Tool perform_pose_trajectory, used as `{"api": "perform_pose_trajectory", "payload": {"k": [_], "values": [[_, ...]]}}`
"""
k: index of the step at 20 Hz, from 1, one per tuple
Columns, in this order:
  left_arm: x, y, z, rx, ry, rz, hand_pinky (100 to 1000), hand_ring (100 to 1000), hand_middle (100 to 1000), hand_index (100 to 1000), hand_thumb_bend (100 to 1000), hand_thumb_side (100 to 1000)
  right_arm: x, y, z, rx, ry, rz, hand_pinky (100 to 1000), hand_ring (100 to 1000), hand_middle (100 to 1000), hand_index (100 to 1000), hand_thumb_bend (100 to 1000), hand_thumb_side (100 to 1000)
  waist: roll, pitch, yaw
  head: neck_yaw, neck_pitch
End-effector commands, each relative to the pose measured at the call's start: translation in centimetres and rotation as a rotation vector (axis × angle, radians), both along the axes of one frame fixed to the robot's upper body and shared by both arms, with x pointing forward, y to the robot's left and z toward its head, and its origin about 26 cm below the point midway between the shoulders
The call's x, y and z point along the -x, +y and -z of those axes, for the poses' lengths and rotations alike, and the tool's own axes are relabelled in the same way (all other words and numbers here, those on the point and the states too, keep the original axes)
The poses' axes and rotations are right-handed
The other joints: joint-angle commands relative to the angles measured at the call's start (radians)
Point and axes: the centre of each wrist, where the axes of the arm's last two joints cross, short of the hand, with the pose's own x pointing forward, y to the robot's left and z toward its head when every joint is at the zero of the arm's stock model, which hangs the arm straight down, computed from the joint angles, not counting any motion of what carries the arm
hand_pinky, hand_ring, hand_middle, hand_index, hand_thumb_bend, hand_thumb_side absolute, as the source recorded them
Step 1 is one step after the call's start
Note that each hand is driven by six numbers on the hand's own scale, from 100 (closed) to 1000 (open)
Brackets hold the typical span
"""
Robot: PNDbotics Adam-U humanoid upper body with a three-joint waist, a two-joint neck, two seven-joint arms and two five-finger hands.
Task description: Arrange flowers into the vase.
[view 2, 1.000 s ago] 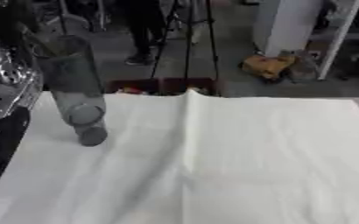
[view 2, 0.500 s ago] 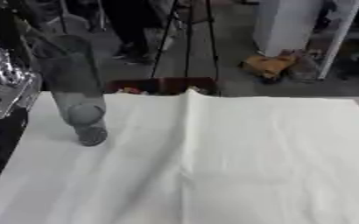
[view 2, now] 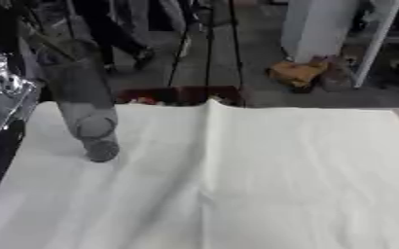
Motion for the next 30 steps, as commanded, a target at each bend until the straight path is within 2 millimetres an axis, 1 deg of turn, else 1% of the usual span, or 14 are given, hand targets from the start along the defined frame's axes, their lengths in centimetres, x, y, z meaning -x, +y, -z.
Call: {"api": "perform_pose_trajectory", "payload": {"k": [1,2,5,8,12,16,18,20,22,24,25,27,29,30], "values": [[0.6,1.13,-1.73,-0.015,-0.019,-0.054,156,489,443,214,100,849,0.56,-0.28,-0.83,0.005,-0.028,0.011,836,881,850,901,405,1000,0.012,-0.015,0.0,-0.003,-0.008],[0.54,1.2,-1.67,-0.019,-0.007,-0.067,163,495,449,218,100,853,0.56,-0.29,-0.81,0.004,-0.027,0.012,836,881,850,901,405,1000,0.012,-0.015,0.0,-0.003,-0.008],[0.4,1.41,-1.51,-0.033,0.033,-0.108,181,518,476,270,100,891,0.55,-0.34,-0.77,0.001,-0.027,0.014,835,881,850,901,406,1000,0.012,-0.016,0.001,-0.004,-0.007],[0.15,1.84,-1.21,-0.055,0.083,-0.16,183,523,481,278,100,910,0.54,-0.37,-0.7,-0.001,-0.024,0.015,835,881,849,901,406,1000,0.013,-0.019,0.003,-0.006,-0.005],[0.33,1.84,-1.49,-0.071,0.113,-0.206,185,528,483,294,100,907,0.51,-0.41,-0.59,-0.005,-0.021,0.016,835,880,848,900,407,1000,0.013,-0.021,0.004,-0.007,-0.006],[0.51,1.86,-1.77,-0.091,0.125,-0.227,185,535,491,366,100,899,0.49,-0.45,-0.49,-0.009,-0.018,0.016,834,880,847,900,408,1000,0.013,-0.021,0.005,-0.009,-0.009],[0.55,1.91,-1.9,-0.112,0.138,-0.24,191,545,503,415,100,890,0.48,-0.48,-0.46,-0.012,-0.019,0.016,834,879,846,900,408,1000,0.015,-0.021,0.006,-0.01,-0.008],[0.55,1.87,-1.95,-0.143,0.157,-0.251,206,561,525,485,100,880,0.48,-0.48,-0.44,-0.013,-0.019,0.015,833,879,845,899,407,1000,0.016,-0.022,0.006,-0.01,-0.007],[0.58,1.89,-2.01,-0.176,0.177,-0.262,212,568,535,523,100,866,0.47,-0.49,-0.41,-0.015,-0.019,0.015,833,879,845,899,406,1000,0.017,-0.022,0.006,-0.01,-0.007],[0.67,1.91,-2.14,-0.197,0.189,-0.273,214,571,539,536,100,867,0.48,-0.53,-0.39,-0.017,-0.02,0.016,833,879,844,899,406,1000,0.018,-0.022,0.005,-0.011,-0.008],[0.68,1.9,-2.14,-0.207,0.196,-0.278,233,589,565,585,100,862,0.48,-0.54,-0.39,-0.018,-0.02,0.016,833,878,844,899,404,1000,0.018,-0.022,0.005,-0.011,-0.007],[0.65,1.89,-2.1,-0.239,0.22,-0.289,256,608,589,627,100,853,0.48,-0.55,-0.39,-0.02,-0.021,0.016,832,878,843,899,402,1000,0.019,-0.023,0.005,-0.013,-0.006],[0.64,1.89,-2.13,-0.269,0.246,-0.297,280,625,607,655,100,842,0.48,-0.55,-0.37,-0.021,-0.022,0.016,832,877,842,899,404,1000,0.019,-0.023,0.005,-0.015,-0.004],[0.68,1.91,-2.2,-0.282,0.255,-0.299,280,625,607,655,100,842,0.47,-0.56,-0.36,-0.021,-0.021,0.016,832,877,842,899,404,1000,0.02,-0.024,0.006,-0.016,-0.002]]}}
